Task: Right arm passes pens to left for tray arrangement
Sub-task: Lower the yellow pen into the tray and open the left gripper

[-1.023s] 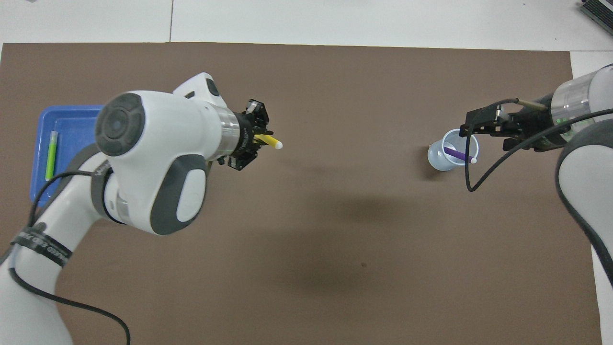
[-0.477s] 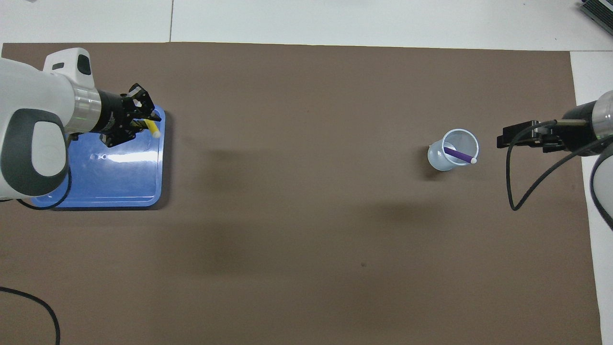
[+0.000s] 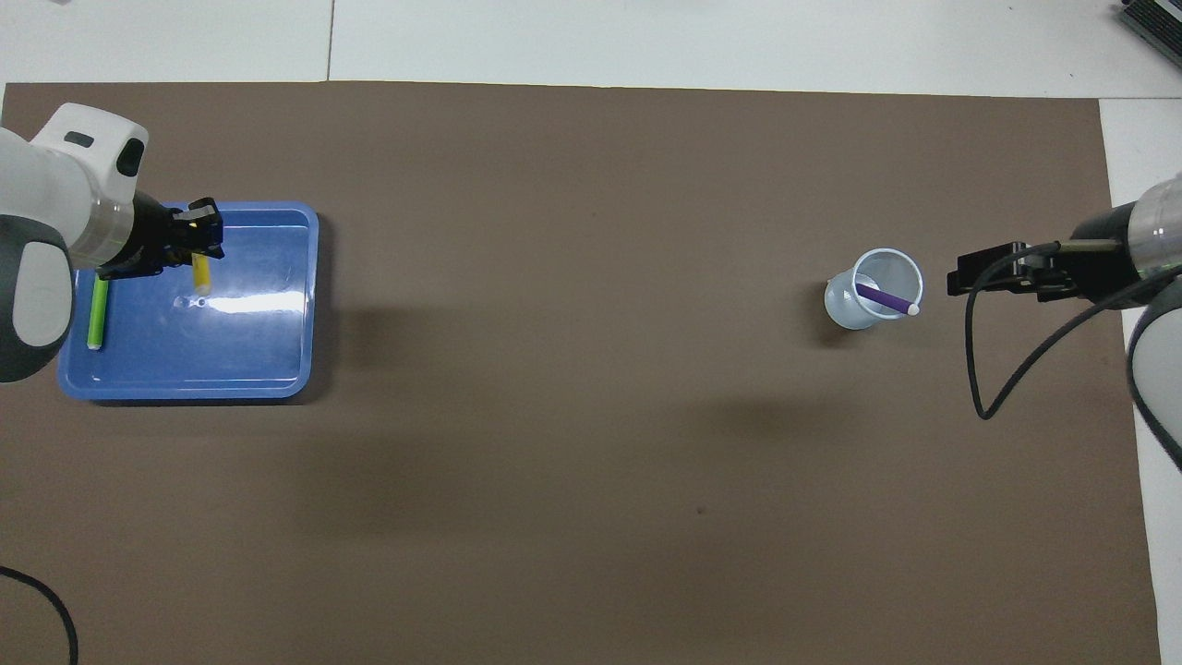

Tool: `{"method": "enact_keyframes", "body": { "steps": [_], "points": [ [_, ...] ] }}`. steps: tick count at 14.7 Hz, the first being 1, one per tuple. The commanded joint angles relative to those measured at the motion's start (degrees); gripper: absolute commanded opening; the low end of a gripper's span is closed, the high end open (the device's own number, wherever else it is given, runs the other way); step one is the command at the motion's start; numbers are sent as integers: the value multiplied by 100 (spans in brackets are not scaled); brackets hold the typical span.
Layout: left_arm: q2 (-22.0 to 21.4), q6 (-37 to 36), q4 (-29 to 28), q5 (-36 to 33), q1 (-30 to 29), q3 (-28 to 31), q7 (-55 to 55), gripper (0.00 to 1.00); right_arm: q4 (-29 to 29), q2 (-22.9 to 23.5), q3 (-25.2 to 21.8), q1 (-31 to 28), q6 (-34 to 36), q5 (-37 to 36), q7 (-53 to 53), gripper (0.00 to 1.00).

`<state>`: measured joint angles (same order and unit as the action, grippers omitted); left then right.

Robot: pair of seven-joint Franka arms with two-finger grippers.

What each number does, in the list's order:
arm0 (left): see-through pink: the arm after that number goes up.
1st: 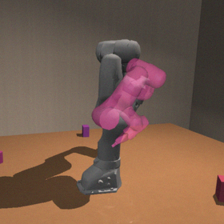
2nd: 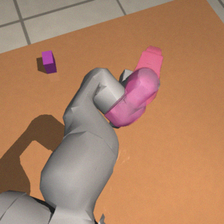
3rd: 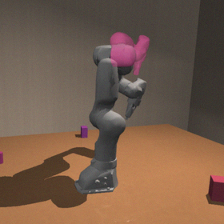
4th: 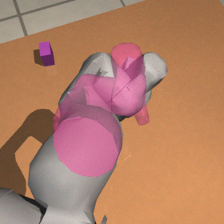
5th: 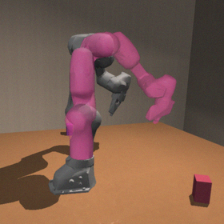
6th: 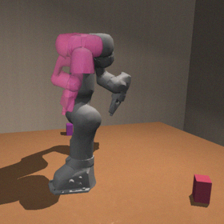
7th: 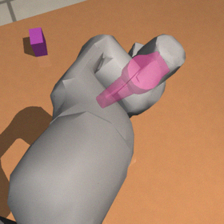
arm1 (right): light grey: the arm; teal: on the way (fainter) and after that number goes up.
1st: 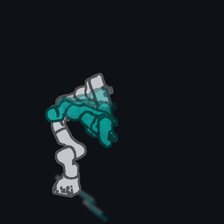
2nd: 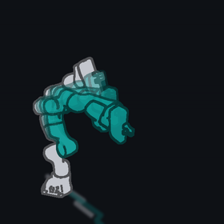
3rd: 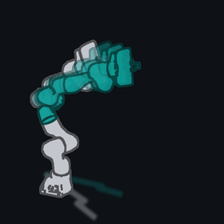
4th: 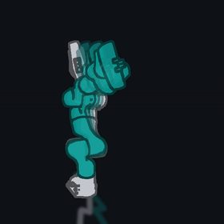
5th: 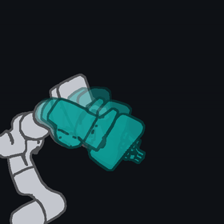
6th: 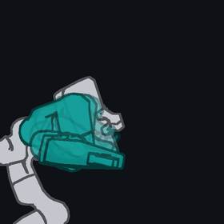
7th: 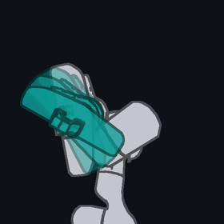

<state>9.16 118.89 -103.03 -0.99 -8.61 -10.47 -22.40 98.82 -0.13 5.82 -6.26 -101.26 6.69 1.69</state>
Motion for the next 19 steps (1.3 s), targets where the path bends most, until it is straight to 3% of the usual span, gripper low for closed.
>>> {"method": "enact_keyframes", "body": {
  "steps": [1, 4, 9, 13, 19],
  "points": [
    [-142, 160, -252, -112, -579, -42, 910, 0, 111, -110, 33, -24, 36, -142, -90, 100],
    [-46, 414, -261, -347, -642, -42, 1062, 0, 111, -110, 33, -15, 36, -142, -90, 100],
    [490, 1074, -357, -639, -879, -51, 1976, 0, 111, -110, 33, -15, 36, -142, -81, 100],
    [508, 1767, -972, -639, -941, -51, 2003, 0, 120, -110, 33, -15, 10, -142, -73, 100],
    [630, 2225, -1517, -639, -1257, -51, 2591, 0, 129, -110, 42, -15, 36, -142, -73, 100]
  ]
}}
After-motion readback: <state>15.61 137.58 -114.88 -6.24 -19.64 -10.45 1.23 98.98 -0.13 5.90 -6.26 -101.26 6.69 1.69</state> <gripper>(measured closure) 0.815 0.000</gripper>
